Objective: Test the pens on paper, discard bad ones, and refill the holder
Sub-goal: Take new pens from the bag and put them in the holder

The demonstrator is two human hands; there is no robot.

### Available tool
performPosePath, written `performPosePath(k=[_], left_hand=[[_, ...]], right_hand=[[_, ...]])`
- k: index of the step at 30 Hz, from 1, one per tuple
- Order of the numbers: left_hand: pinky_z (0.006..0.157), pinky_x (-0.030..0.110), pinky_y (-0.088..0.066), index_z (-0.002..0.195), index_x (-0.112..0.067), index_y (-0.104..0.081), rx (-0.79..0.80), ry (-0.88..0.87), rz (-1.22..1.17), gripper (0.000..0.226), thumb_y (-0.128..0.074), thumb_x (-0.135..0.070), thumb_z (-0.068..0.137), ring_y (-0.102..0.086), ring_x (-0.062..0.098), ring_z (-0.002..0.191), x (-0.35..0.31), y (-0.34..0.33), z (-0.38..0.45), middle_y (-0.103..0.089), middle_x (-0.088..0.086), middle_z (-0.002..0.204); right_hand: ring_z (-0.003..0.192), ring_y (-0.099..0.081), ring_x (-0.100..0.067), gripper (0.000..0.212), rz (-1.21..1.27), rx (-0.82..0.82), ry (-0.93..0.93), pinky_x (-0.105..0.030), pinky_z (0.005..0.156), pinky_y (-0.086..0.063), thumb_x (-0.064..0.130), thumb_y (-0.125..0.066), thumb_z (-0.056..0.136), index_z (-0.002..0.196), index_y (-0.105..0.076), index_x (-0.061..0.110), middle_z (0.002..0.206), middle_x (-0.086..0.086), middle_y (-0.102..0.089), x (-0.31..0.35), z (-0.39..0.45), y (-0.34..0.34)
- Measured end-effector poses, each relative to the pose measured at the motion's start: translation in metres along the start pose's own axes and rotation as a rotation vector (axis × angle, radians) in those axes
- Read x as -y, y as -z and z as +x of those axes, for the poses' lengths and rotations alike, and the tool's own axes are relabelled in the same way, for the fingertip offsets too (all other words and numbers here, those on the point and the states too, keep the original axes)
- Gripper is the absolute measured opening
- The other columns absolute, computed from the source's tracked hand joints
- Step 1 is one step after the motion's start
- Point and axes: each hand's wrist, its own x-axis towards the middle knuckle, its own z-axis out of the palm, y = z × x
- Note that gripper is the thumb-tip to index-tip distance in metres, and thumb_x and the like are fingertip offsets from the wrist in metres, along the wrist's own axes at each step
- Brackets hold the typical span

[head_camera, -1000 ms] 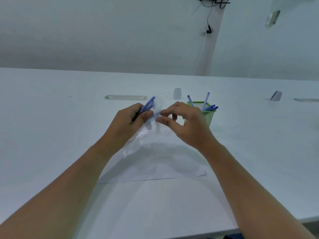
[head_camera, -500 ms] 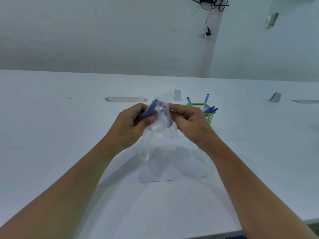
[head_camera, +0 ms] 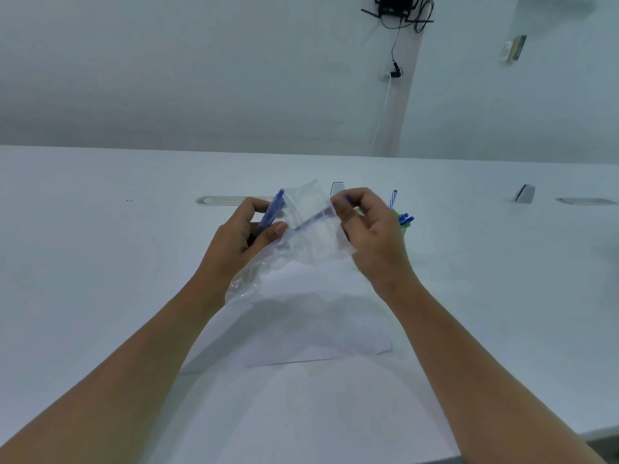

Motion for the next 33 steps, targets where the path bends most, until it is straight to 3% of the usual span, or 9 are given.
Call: performPosePath(k=[5,10,13,15,19,23,27,30,33], left_hand=[[0.066,0.019,-0.050,0.110,-0.030,-0.058,0.013,0.004,0.003,0.030,-0.055,-0.053,0.091,-0.065,0.029,0.073,-0.001,0.002,-0.003,-0.074,0.004,0.083],[0.077,0.052,-0.053,0.110,-0.027,-0.063,0.025,-0.039,0.026,0.026,-0.055,-0.051,0.101,-0.063,0.045,0.085,0.000,0.003,-0.006,-0.066,0.022,0.089],[0.081,0.057,-0.053,0.111,-0.024,-0.066,0.015,-0.051,0.023,0.032,-0.057,-0.052,0.100,-0.064,0.045,0.085,0.001,0.005,-0.006,-0.065,0.024,0.090],[0.075,0.048,-0.051,0.109,-0.019,-0.067,0.011,-0.054,0.033,0.036,-0.056,-0.051,0.098,-0.063,0.044,0.084,0.003,0.004,-0.006,-0.066,0.022,0.089],[0.066,0.021,-0.041,0.106,-0.017,-0.069,0.013,-0.045,0.067,0.024,-0.058,-0.039,0.104,-0.059,0.037,0.081,0.002,0.002,-0.005,-0.071,0.013,0.083],[0.062,0.015,-0.039,0.101,-0.020,-0.070,0.005,-0.020,0.074,0.022,-0.056,-0.037,0.104,-0.057,0.023,0.071,-0.002,0.002,-0.007,-0.074,-0.002,0.079],[0.060,0.017,-0.037,0.091,-0.016,-0.069,0.001,-0.022,0.066,0.030,-0.054,-0.039,0.104,-0.053,0.014,0.067,-0.004,0.001,-0.009,-0.072,0.003,0.077],[0.059,0.017,-0.036,0.094,-0.008,-0.069,-0.008,-0.030,0.066,0.035,-0.054,-0.038,0.105,-0.051,0.018,0.065,-0.004,0.002,-0.009,-0.071,0.009,0.078],[0.059,0.017,-0.036,0.095,-0.009,-0.069,0.006,-0.043,0.046,0.033,-0.054,-0.036,0.105,-0.051,0.019,0.064,-0.004,0.002,-0.009,-0.073,0.007,0.078]], right_hand=[[0.046,-0.052,-0.019,0.015,0.054,-0.375,0.093,-0.031,0.050,-0.045,0.024,-0.050,0.112,0.102,-0.058,0.016,0.099,-0.011,-0.075,0.013,0.007,0.023],[0.061,-0.062,-0.035,0.018,-0.216,-0.726,0.275,-0.050,0.063,-0.054,0.029,-0.044,0.112,0.107,-0.057,0.018,0.089,0.005,-0.074,0.011,0.016,0.048],[0.079,-0.068,-0.029,0.025,-0.373,-0.806,0.339,-0.034,0.073,-0.053,0.023,-0.044,0.112,0.108,-0.060,0.004,0.090,0.004,-0.069,0.007,0.022,0.061],[0.086,-0.068,-0.025,0.027,-0.474,-0.818,0.347,-0.018,0.072,-0.044,0.021,-0.045,0.112,0.110,-0.062,0.001,0.094,0.000,-0.069,0.004,0.024,0.067],[0.085,-0.059,-0.015,0.027,-0.623,-0.806,0.325,-0.017,0.069,-0.032,0.022,-0.050,0.110,0.108,-0.067,0.002,0.101,-0.010,-0.072,-0.004,0.024,0.070],[0.098,-0.066,-0.022,0.030,-0.735,-0.686,0.283,-0.022,0.077,-0.038,0.026,-0.053,0.109,0.116,-0.074,0.006,0.110,-0.011,-0.074,-0.013,0.025,0.071],[0.108,-0.063,-0.037,0.041,-0.857,-0.622,0.200,-0.041,0.093,-0.043,0.037,-0.048,0.109,0.130,-0.071,0.010,0.116,-0.012,-0.073,-0.020,0.025,0.066],[0.090,-0.063,-0.030,0.026,-0.761,-0.581,0.377,-0.041,0.089,-0.045,0.033,-0.059,0.106,0.114,-0.075,0.014,0.106,-0.004,-0.071,-0.011,0.022,0.057],[0.077,-0.060,-0.025,0.009,-0.609,-0.334,0.567,-0.049,0.078,-0.051,0.020,-0.074,0.097,0.093,-0.078,0.013,0.091,0.005,-0.069,-0.003,0.015,0.041]])
